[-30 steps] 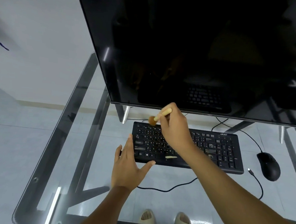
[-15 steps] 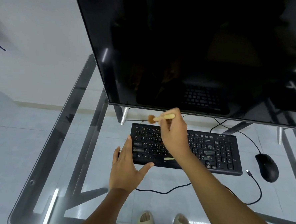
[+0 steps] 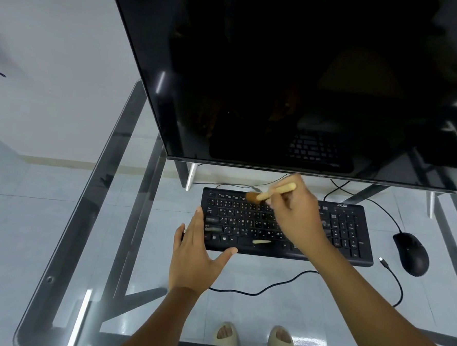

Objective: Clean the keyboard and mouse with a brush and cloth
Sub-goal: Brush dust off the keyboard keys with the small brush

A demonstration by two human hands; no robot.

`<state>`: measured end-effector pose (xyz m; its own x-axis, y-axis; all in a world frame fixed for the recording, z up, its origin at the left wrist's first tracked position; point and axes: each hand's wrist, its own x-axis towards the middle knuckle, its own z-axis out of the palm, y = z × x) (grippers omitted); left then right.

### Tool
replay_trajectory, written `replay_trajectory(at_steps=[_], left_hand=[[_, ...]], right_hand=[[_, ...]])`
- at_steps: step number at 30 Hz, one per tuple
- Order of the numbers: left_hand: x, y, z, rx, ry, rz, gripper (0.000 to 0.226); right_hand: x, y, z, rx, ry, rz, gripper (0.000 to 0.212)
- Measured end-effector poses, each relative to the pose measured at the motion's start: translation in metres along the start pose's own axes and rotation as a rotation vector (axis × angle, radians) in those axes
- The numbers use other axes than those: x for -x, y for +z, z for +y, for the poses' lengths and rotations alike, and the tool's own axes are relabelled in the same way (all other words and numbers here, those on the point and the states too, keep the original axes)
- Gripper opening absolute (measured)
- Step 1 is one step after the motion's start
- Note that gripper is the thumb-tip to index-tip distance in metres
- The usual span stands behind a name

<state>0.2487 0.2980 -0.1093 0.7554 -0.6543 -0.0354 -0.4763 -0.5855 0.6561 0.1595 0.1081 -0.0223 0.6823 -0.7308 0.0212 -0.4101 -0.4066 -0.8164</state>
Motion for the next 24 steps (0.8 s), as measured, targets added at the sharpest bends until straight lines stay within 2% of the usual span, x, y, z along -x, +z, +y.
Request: replay_trajectory(at_steps=[2, 3, 5, 6, 7, 8, 10, 12, 13, 16, 17, 18, 19, 21, 22, 24], left_hand=[[0.000, -0.001, 0.001, 0.000, -0.006, -0.004, 0.108], [0.001, -0.001, 0.002, -0.003, -0.010, -0.003, 0.108], [0.001, -0.001, 0.001, -0.002, -0.009, 0.000, 0.109], [0.001, 0.000, 0.001, -0.004, -0.001, 0.003, 0.110], [0.001, 0.000, 0.000, -0.012, 0.011, 0.009, 0.112], [0.000, 0.000, 0.000, -0.022, 0.020, 0.015, 0.113], [0.001, 0.001, -0.001, -0.034, 0.017, 0.012, 0.114], [0.002, 0.002, -0.002, -0.034, 0.004, 0.003, 0.115], [0.002, 0.001, -0.001, -0.032, -0.004, -0.005, 0.115], [0.001, 0.003, -0.002, -0.031, 0.002, -0.014, 0.110], [0.000, 0.004, -0.003, -0.039, 0.010, -0.015, 0.106], [0.000, 0.005, -0.005, -0.048, 0.012, -0.019, 0.103], [0.000, 0.006, -0.007, -0.054, 0.010, -0.023, 0.100], [0.001, 0.008, -0.011, -0.051, 0.004, -0.025, 0.097], [0.002, 0.007, -0.011, -0.044, 0.000, -0.025, 0.098], [0.001, 0.007, -0.008, -0.024, 0.002, -0.022, 0.100]], right_hand=[[0.008, 0.007, -0.003, -0.013, 0.078, -0.203, 0.007], [0.009, 0.007, -0.002, 0.069, 0.067, -0.222, 0.008], [0.007, 0.002, 0.002, 0.196, 0.023, -0.039, 0.011], [0.007, -0.003, -0.001, 0.178, 0.000, 0.074, 0.011], [0.009, -0.005, -0.005, 0.107, -0.016, 0.120, 0.010], [0.014, -0.003, -0.012, 0.032, -0.017, 0.084, 0.009], [0.030, 0.012, -0.023, -0.060, 0.014, -0.126, 0.008], [0.040, 0.023, -0.020, -0.015, 0.013, -0.310, 0.007], [0.037, 0.023, -0.014, 0.030, 0.005, -0.292, 0.007], [0.016, 0.006, -0.004, 0.073, -0.011, 0.091, 0.007], [0.013, 0.003, -0.003, 0.018, -0.011, 0.146, 0.006], [0.010, 0.003, -0.005, -0.044, 0.003, 0.112, 0.005], [0.010, 0.007, -0.009, -0.069, 0.038, -0.002, 0.005], [0.011, 0.014, -0.007, 0.039, 0.050, -0.224, 0.006], [0.008, 0.015, -0.004, 0.104, 0.027, -0.209, 0.007], [-0.001, 0.010, -0.002, 0.151, -0.040, 0.032, 0.010]])
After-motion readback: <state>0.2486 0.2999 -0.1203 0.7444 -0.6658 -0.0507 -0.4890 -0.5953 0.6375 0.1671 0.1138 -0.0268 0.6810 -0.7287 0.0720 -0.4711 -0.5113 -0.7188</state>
